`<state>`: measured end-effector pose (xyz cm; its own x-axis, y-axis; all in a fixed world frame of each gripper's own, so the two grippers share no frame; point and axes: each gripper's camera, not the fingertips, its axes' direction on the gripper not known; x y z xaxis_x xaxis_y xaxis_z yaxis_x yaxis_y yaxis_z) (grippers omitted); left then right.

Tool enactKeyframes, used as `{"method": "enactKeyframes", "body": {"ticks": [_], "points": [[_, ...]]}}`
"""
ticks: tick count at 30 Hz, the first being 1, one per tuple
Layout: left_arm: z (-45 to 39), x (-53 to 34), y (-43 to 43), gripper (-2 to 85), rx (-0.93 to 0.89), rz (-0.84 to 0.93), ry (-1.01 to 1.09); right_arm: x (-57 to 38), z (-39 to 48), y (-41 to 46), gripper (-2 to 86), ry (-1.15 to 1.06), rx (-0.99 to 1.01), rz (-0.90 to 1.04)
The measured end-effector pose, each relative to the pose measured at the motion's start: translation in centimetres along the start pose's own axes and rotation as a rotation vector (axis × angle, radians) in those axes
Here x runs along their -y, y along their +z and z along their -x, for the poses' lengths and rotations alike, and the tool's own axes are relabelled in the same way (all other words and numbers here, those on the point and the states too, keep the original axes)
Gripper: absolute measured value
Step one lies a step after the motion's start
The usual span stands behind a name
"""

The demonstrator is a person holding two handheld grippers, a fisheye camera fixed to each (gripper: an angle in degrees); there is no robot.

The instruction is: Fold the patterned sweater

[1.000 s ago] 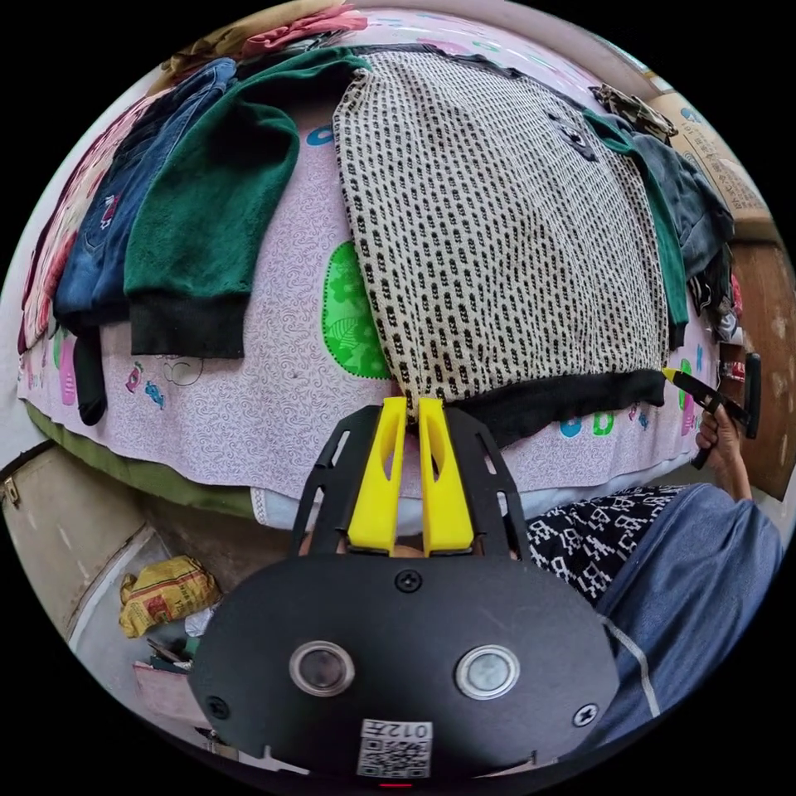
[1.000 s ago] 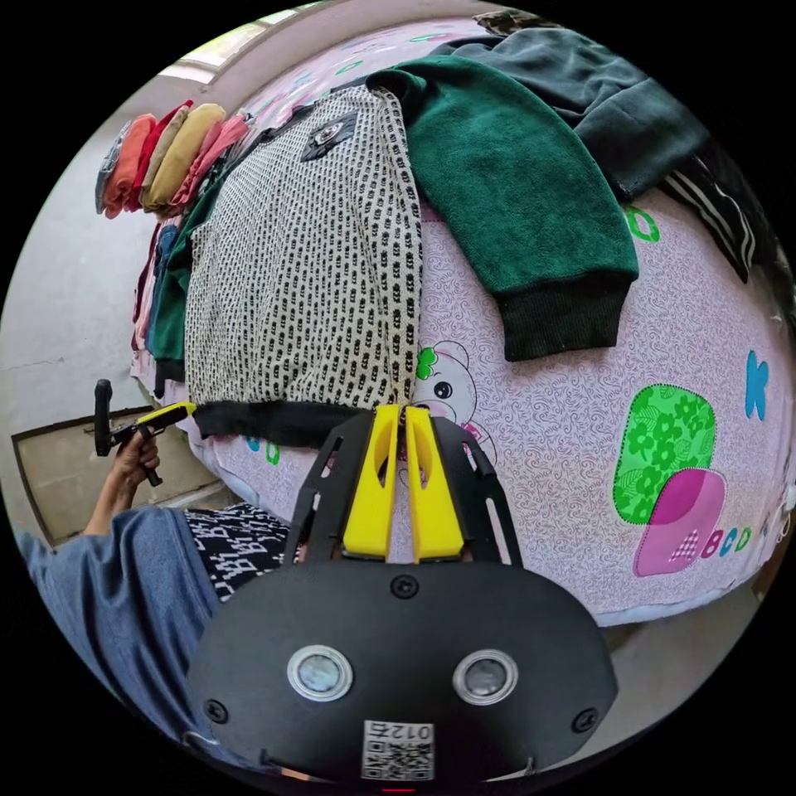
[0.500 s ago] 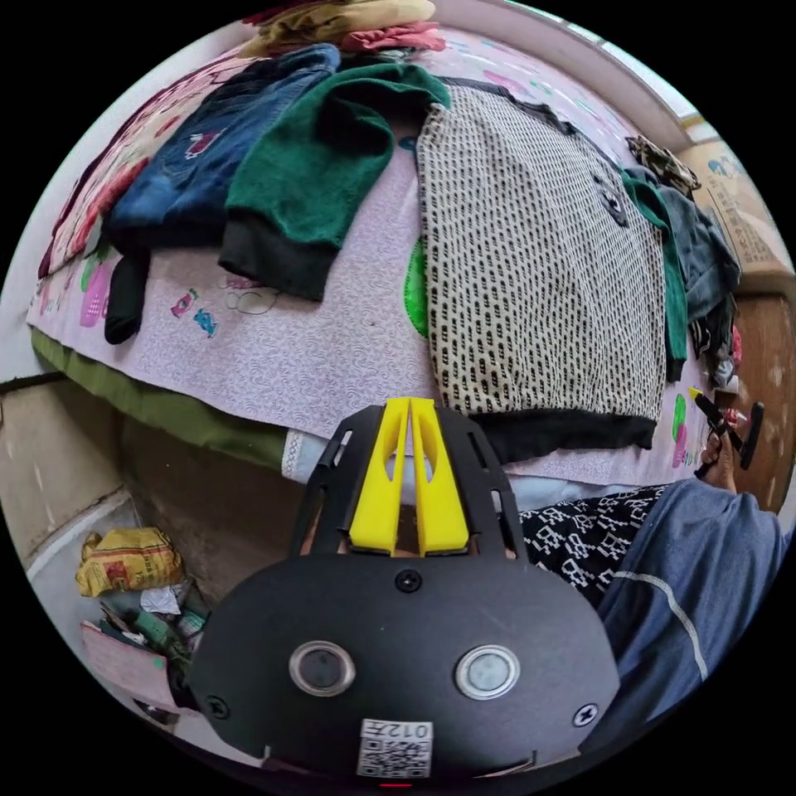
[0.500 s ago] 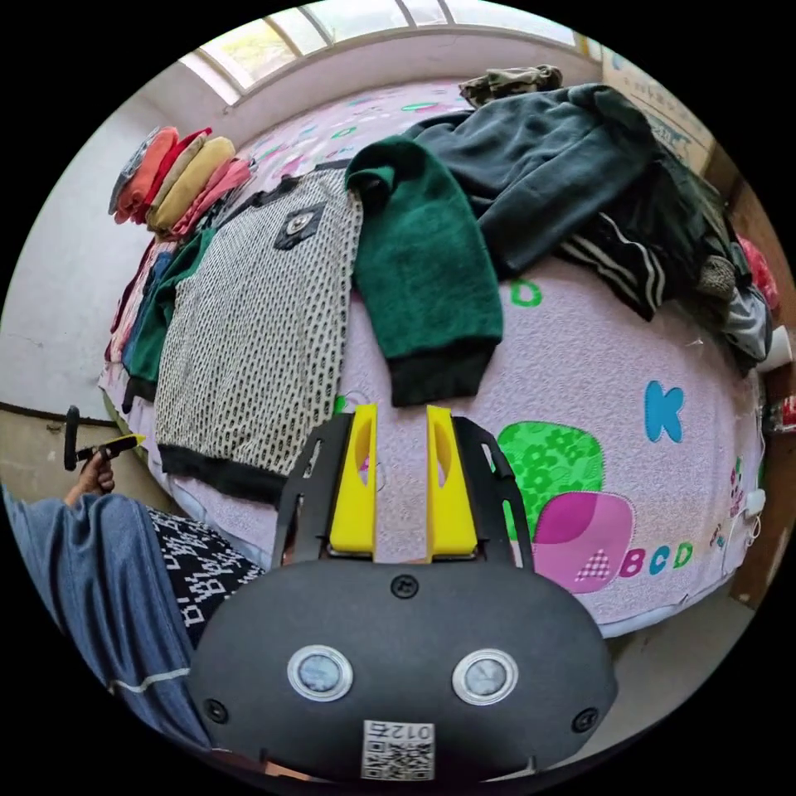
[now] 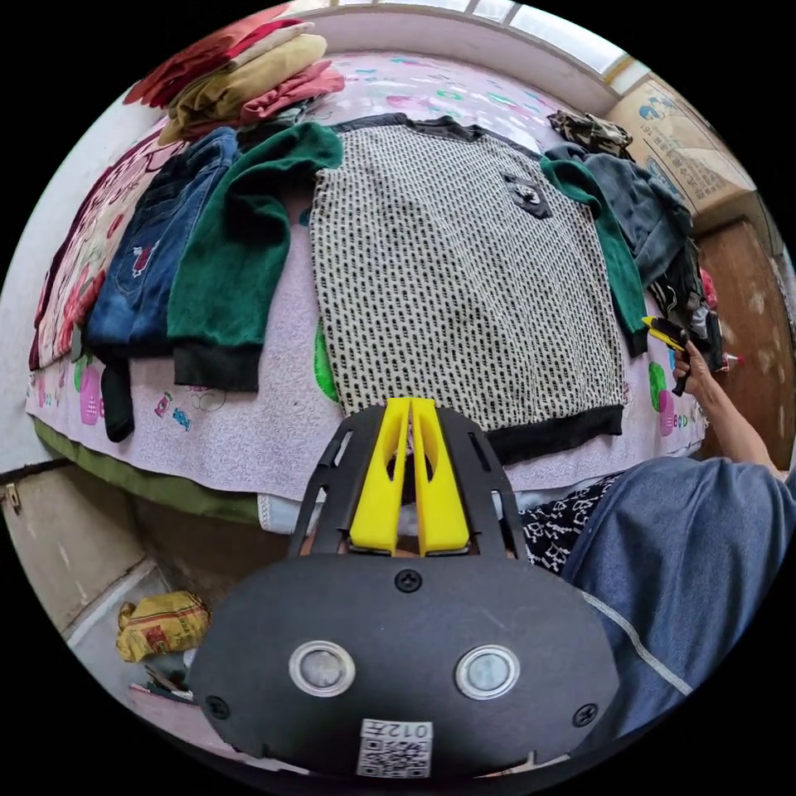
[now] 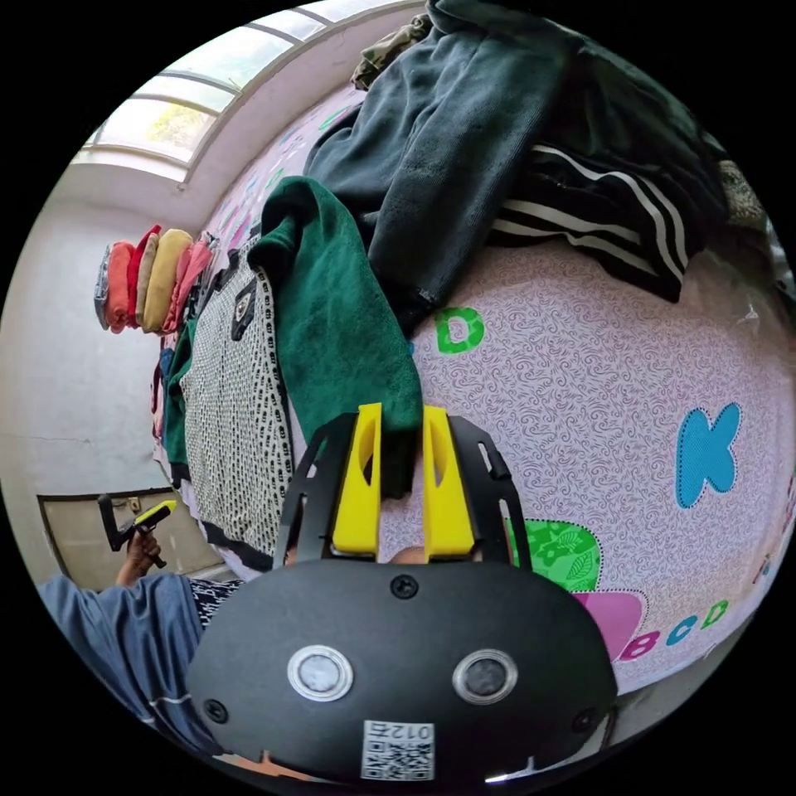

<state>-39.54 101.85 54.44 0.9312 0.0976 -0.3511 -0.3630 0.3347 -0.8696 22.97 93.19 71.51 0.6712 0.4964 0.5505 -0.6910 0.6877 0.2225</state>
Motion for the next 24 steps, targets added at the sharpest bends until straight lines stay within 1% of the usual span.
{"method": "enactKeyframes", "body": {"ticks": [5,10,13,18,21,24], "points": [[-0.6,1.0,0.0,0.1,-0.049,0.011,0.051,3.5,0.7,0.8,2.8,-0.051,0.116,0.062],[-0.2,1.4,-0.5,0.0,-0.113,-0.002,0.065,9.8,3.8,-3.3,2.0,-0.203,0.116,0.138],[-0.1,1.6,-0.7,0.1,-0.133,-0.007,0.082,15.2,7.8,-6.8,1.8,-0.313,0.040,0.209],[-0.1,1.6,-1.0,0.2,-0.163,-0.025,0.120,24.3,17.1,-11.5,1.8,-0.474,-0.274,0.308],[0.2,1.3,-1.3,0.3,-0.204,-0.035,0.127,28.5,22.7,-11.9,1.8,-0.531,-0.334,0.381],[0.6,1.2,-1.4,0.4,-0.268,-0.048,0.118,32.0,28.9,-9.9,1.8,-0.588,-0.322,0.463]]}}
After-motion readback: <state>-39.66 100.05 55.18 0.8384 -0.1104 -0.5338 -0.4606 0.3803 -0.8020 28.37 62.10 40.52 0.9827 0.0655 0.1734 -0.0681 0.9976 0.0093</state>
